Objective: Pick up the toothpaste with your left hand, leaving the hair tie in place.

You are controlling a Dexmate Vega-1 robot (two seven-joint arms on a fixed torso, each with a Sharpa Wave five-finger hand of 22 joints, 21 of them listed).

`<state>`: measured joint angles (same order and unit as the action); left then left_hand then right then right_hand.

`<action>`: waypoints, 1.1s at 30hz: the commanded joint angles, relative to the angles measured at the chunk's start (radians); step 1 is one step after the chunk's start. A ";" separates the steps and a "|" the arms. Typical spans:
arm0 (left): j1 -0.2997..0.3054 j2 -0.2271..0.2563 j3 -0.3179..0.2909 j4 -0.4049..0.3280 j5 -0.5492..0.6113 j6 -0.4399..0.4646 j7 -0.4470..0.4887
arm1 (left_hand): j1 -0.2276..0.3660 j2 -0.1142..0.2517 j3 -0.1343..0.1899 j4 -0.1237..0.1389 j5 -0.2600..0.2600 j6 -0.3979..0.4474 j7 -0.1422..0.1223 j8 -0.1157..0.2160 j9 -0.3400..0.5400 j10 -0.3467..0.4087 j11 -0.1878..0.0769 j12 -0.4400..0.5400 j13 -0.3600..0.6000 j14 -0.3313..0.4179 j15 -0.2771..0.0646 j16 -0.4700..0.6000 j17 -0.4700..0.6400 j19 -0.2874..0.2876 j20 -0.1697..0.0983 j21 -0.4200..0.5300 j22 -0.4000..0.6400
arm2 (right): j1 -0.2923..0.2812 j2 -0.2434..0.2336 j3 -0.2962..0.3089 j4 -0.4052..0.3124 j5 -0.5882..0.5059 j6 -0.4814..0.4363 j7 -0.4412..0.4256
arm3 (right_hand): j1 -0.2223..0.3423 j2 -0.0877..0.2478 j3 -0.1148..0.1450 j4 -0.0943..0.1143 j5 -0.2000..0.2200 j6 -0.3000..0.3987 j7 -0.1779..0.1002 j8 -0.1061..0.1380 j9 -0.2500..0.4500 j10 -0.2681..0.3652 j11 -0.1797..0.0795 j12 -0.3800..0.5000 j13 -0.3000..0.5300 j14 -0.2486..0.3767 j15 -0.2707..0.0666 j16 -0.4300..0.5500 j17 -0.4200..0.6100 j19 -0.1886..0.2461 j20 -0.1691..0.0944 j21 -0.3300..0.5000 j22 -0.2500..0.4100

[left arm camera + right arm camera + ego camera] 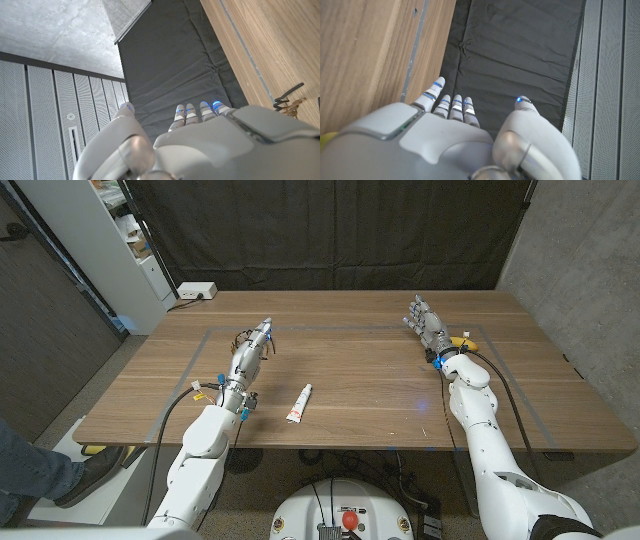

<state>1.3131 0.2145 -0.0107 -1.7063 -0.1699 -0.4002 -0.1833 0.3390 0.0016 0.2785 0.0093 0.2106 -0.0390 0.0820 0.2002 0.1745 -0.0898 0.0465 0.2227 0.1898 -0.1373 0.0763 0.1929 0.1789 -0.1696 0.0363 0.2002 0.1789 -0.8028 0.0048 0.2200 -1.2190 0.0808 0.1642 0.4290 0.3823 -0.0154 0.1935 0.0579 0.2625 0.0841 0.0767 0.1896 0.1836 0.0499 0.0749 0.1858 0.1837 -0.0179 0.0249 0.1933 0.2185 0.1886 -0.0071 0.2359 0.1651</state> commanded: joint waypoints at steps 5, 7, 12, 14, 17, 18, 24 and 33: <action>0.046 0.009 -0.008 -0.049 0.048 -0.006 0.021 | 0.007 0.007 0.000 -0.009 -0.004 0.010 0.000 -0.001 0.004 0.006 0.004 0.007 0.005 0.007 0.003 0.004 0.004 -0.051 0.010 0.005 0.005 | -0.006 -0.001 -0.004 -0.011 0.002 0.003 0.004 | 0.001 0.010 0.000 -0.007 0.003 0.008 0.002 0.005 0.004 0.003 0.006 0.009 0.005 0.003 0.006 0.010 -0.001 0.010 -0.002 -0.007 0.003; 0.048 0.011 -0.008 -0.052 0.050 -0.009 0.019 | 0.007 0.007 0.000 -0.010 -0.004 0.012 0.001 -0.001 0.004 0.006 0.006 0.007 0.005 0.008 0.003 0.004 0.004 -0.051 0.009 0.005 0.005 | -0.004 -0.001 -0.004 -0.010 0.004 0.004 0.005 | 0.001 0.011 0.000 -0.007 0.003 0.008 0.002 0.005 0.004 0.004 0.005 0.009 0.005 0.003 0.006 0.010 -0.001 0.010 -0.001 -0.007 0.003; 0.057 0.015 -0.009 -0.064 0.074 -0.013 0.029 | 0.009 0.008 0.001 -0.012 -0.005 0.013 0.001 -0.001 0.004 0.006 0.005 0.006 0.005 0.009 0.005 0.004 0.004 -0.051 0.002 0.005 0.005 | -0.003 0.000 -0.004 -0.006 0.006 0.009 0.005 | 0.001 0.011 0.000 -0.007 0.003 0.008 0.001 0.005 0.004 0.004 0.003 0.009 0.005 0.003 0.005 0.010 -0.001 0.011 -0.002 -0.009 0.003; 0.058 0.016 -0.008 -0.061 0.068 -0.020 0.022 | 0.009 0.008 0.001 -0.013 -0.006 0.014 0.001 -0.001 0.004 0.008 0.002 0.006 0.005 0.009 0.003 0.003 0.004 -0.052 0.004 0.005 0.005 | -0.003 0.000 -0.005 -0.005 0.005 0.011 0.004 | 0.001 0.011 -0.001 -0.008 0.003 0.008 0.001 0.005 0.004 0.003 0.006 0.009 0.005 0.004 0.006 0.010 -0.002 0.011 -0.002 -0.010 0.003; 0.060 0.016 -0.008 -0.060 0.068 -0.024 0.021 | 0.010 0.009 0.001 -0.014 -0.006 0.017 0.000 -0.001 0.004 0.008 0.003 0.006 0.005 0.011 0.003 0.004 0.004 -0.052 0.005 0.004 0.005 | -0.003 0.000 -0.005 -0.004 0.005 0.010 0.004 | 0.000 0.012 -0.001 -0.008 0.003 0.009 0.001 0.005 0.004 0.004 0.005 0.009 0.005 0.004 0.006 0.010 -0.002 0.012 -0.001 -0.011 0.004; 0.062 0.016 -0.008 -0.060 0.069 -0.026 0.021 | 0.010 0.009 0.001 -0.015 -0.006 0.019 0.001 0.000 0.004 0.008 0.004 0.006 0.005 0.012 0.003 0.004 0.004 -0.052 0.006 0.004 0.005 | -0.003 0.000 -0.006 -0.005 0.004 0.009 0.003 | 0.000 0.012 -0.001 -0.008 0.003 0.009 0.001 0.005 0.004 0.005 0.005 0.010 0.005 0.004 0.006 0.010 -0.002 0.012 -0.001 -0.011 0.004; 0.075 0.018 -0.012 -0.070 0.076 -0.027 0.024 | 0.012 0.010 0.001 -0.017 -0.007 0.024 0.001 0.000 0.004 0.015 0.006 0.007 0.005 0.015 0.005 0.004 0.004 -0.052 0.007 0.004 0.005 | 0.004 0.000 -0.008 0.002 0.002 0.011 0.004 | 0.000 0.012 -0.001 -0.009 0.003 0.009 0.001 0.005 0.004 0.005 0.006 0.009 0.005 0.004 0.005 0.010 -0.003 0.013 0.000 -0.013 0.004; 0.090 0.027 -0.024 -0.092 0.086 -0.023 0.023 | 0.014 0.011 0.002 -0.020 -0.008 0.025 0.001 -0.001 0.005 0.019 0.007 0.008 0.005 0.016 0.005 0.004 0.004 -0.052 0.006 0.004 0.005 | 0.016 0.002 -0.011 0.010 -0.001 0.013 0.005 | 0.000 0.013 -0.002 -0.010 0.003 0.010 0.001 0.005 0.004 0.005 0.005 0.010 0.005 0.004 0.006 0.010 -0.003 0.014 0.001 -0.015 0.004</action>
<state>1.3849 0.2319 -0.0237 -1.7765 -0.0964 -0.4235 -0.1604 0.3442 0.0068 0.2784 -0.0070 0.2062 -0.0212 0.0785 0.2002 0.1745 -0.0754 0.0502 0.2227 0.1933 -0.1220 0.0806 0.1929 0.1789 -0.1757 0.0416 0.2003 0.1789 -0.7993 0.0047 0.2125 -1.2197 0.0843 0.1738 0.4326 0.3823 -0.0154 0.1879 0.0523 0.2625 0.0841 0.0768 0.1896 0.1836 0.0499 0.0749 0.1858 0.1837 -0.0179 0.0249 0.2002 0.2138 0.1921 -0.0036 0.2214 0.1651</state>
